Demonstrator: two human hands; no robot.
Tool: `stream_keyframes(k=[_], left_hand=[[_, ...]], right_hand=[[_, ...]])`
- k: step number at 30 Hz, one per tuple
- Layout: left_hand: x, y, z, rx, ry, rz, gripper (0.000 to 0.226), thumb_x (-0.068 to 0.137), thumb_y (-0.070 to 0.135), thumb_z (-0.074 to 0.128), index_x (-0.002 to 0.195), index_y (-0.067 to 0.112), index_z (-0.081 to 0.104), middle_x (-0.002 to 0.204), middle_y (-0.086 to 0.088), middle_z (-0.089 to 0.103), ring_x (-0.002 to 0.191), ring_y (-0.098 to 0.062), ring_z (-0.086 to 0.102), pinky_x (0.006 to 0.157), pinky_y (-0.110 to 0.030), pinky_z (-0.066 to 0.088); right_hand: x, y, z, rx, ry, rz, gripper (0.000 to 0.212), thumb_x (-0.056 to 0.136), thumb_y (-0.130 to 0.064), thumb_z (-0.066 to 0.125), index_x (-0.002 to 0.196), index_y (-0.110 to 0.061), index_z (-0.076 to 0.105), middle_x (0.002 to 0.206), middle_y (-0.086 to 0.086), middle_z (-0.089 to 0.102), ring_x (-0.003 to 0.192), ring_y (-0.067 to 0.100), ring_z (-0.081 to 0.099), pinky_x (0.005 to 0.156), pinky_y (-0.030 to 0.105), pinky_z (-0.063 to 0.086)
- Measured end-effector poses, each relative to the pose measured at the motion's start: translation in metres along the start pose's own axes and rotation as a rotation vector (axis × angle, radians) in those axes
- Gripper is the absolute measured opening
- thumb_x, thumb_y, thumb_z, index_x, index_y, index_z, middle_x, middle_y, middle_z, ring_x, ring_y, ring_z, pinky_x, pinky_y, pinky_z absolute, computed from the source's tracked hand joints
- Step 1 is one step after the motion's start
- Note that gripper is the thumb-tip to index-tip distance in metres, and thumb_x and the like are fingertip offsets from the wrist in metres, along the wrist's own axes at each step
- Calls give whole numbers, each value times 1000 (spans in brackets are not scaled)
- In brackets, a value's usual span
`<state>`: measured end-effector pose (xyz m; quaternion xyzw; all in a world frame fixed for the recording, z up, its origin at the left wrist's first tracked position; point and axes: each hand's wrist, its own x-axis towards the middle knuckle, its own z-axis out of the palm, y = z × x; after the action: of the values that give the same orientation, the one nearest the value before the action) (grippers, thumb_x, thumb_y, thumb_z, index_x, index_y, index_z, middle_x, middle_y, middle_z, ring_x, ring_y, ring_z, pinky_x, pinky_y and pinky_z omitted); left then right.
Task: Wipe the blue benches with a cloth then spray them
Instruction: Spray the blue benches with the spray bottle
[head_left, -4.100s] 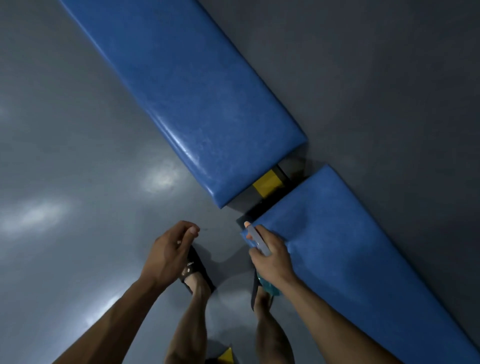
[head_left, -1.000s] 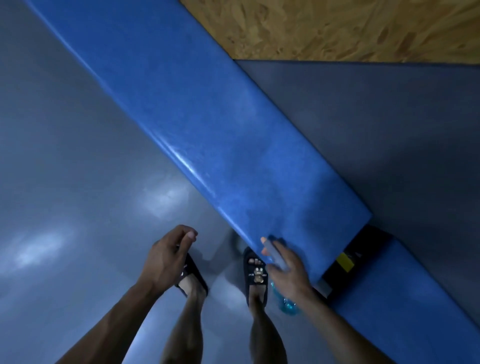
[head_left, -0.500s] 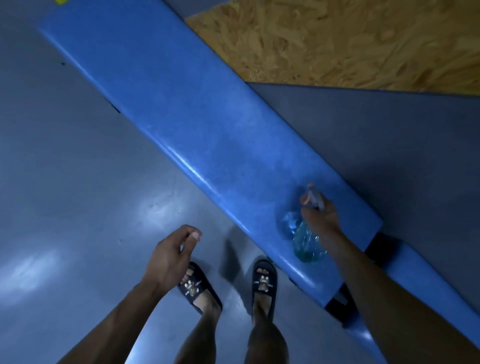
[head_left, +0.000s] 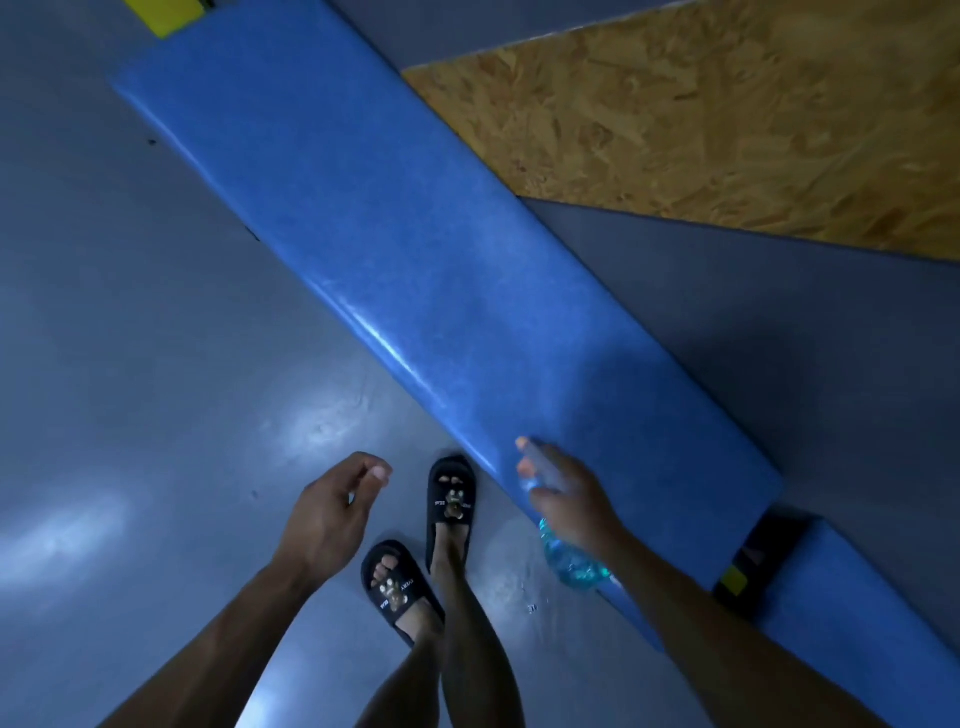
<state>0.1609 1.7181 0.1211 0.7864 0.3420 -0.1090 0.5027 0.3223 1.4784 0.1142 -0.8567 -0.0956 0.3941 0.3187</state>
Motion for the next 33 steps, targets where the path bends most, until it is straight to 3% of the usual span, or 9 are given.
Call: stream_keyframes(k=[3,8,11,16,19,21,24,27,33], left_hand=[[6,3,-8,8,18,-4,20,100,39,48,92,29,63,96,25,66,93,6,62,73,-6,39],[19,1,-18,16,25,-21,20,101,40,47,92,30,62,94,20,68,92,5,62,75,-14,43],[28,5,-20,16,31,-30,22,100,42,47,93,28,63,93,19,68,91,3,63,77,-17,45],[47,20,-20,15,24,-40,22,100,43,47,93,30,63,94,20,68,92,5,62,76,-14,42],[60,31,-22,13,31,-46,22,100,43,47,92,30,63,94,21,67,91,6,62,75,-12,42],[68,38,-24,15,37,-50,21,100,42,48,91,31,63,93,22,67,90,6,62,74,-11,41],[76,46,-28,5,54,-61,21,100,41,48,91,30,63,93,22,67,90,5,62,75,-13,42],[84,54,-35,6,69,-71,21,99,43,48,89,32,62,94,24,67,91,5,62,74,-11,41],[96,57,-61,2,114,-92,18,100,41,50,91,31,62,92,21,67,89,7,61,74,-14,43]], right_hand=[[-14,3,39,96,-19,98,35,73,-22,56,95,-48,64,87,-15,66,74,4,62,69,25,50],[6,-4,52,76,172,200,4,74,-38,53,76,-35,55,76,-1,60,62,11,54,61,32,49],[39,-16,20,121,283,178,8,81,-20,60,74,-24,60,68,-4,58,61,11,55,65,32,49],[103,-31,-53,105,421,113,25,80,0,59,91,-21,67,83,-4,66,68,-9,58,60,7,41],[138,-39,-87,22,462,132,3,84,-14,61,86,-15,63,80,-1,65,70,6,59,59,22,44],[153,-45,-97,-21,466,130,10,85,-23,60,90,-17,66,81,2,65,77,21,63,68,32,51],[153,-59,-91,-44,397,115,32,82,-24,56,110,-21,70,85,-1,68,81,21,65,74,38,54],[131,-66,-65,-81,230,61,25,77,-19,57,99,-29,65,77,-9,61,77,22,64,68,37,51],[80,-64,7,-65,-24,57,42,67,-30,49,107,-31,60,92,-16,69,82,10,66,72,37,55]])
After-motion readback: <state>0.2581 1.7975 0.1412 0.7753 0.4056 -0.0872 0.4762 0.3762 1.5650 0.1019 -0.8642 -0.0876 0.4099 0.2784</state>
